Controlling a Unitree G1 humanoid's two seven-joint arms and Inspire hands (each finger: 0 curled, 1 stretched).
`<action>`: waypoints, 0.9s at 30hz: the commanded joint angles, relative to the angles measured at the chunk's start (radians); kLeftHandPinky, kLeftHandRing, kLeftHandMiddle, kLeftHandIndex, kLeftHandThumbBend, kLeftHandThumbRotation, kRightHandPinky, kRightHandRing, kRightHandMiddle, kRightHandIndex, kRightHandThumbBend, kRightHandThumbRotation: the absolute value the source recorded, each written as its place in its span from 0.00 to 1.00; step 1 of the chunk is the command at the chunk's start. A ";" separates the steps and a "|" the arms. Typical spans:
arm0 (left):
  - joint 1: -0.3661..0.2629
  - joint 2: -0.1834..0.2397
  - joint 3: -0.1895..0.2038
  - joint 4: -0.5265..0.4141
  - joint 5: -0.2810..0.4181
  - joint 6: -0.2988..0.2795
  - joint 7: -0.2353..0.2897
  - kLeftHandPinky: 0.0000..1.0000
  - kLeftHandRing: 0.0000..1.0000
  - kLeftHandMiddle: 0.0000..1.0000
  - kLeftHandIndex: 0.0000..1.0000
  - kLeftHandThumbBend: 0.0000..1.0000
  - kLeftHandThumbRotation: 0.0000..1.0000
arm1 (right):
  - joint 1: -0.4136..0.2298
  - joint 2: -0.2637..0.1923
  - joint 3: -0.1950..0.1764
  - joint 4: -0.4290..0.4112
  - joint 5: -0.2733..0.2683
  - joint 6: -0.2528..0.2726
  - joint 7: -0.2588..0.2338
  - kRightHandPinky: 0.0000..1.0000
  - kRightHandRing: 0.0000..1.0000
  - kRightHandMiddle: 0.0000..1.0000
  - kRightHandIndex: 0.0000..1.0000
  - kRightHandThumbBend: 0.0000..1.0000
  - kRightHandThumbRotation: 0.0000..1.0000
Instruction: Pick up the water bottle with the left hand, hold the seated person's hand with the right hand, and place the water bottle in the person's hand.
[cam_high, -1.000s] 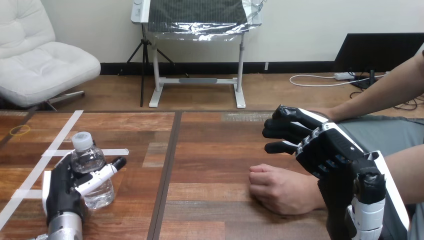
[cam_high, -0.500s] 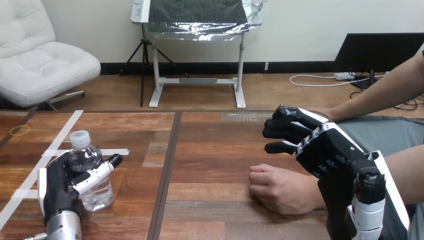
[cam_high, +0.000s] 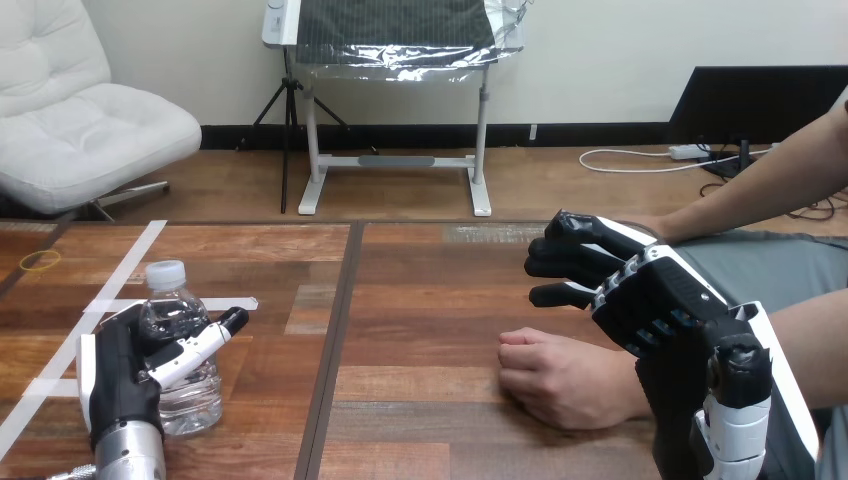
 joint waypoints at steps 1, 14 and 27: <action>-0.069 0.003 0.001 -0.017 0.001 -0.046 -0.004 0.21 0.28 0.33 0.37 0.74 0.00 | -0.037 0.001 -0.012 -0.024 0.012 -0.008 0.001 0.68 0.75 0.75 0.76 0.83 1.00; -0.054 -0.013 0.003 -0.057 -0.012 -0.093 -0.003 0.20 0.27 0.32 0.35 0.73 0.00 | -0.064 -0.017 -0.045 -0.005 0.013 0.008 0.005 0.69 0.75 0.75 0.77 0.84 0.98; -0.027 -0.028 -0.003 -0.171 0.005 -0.166 0.008 0.23 0.28 0.32 0.34 0.73 0.00 | -0.148 -0.056 -0.126 0.059 -0.045 0.000 0.010 0.65 0.72 0.75 0.78 0.78 0.98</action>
